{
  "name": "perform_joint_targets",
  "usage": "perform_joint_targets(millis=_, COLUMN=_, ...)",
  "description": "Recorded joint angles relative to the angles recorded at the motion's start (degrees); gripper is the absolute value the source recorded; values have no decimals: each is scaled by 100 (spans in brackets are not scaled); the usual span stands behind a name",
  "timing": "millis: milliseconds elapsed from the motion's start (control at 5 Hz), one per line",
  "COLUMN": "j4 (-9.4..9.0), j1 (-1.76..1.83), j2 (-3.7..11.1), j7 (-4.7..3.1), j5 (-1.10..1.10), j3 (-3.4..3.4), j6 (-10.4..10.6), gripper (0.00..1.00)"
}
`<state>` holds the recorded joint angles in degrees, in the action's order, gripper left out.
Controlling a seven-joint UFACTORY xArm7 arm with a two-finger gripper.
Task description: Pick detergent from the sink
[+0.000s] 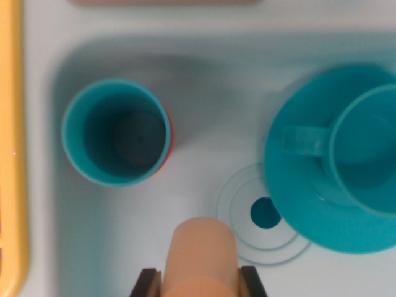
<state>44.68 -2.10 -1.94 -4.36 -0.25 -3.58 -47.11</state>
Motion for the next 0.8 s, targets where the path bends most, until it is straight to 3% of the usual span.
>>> perform_joint_targets(millis=200, j4=0, j1=0, j2=0, j7=0, j5=0, j3=0, j6=0, gripper=100)
perform_joint_targets(millis=400, j4=152, j1=0, j2=-58, j7=3, j5=-3, j3=2, j6=-210, gripper=100)
perform_joint_targets(millis=600, j4=152, j1=0, j2=-58, j7=3, j5=-3, j3=2, j6=-210, gripper=100)
perform_joint_targets(millis=800, j4=311, j1=1, j2=-119, j7=5, j5=-6, j3=4, j6=-430, gripper=100)
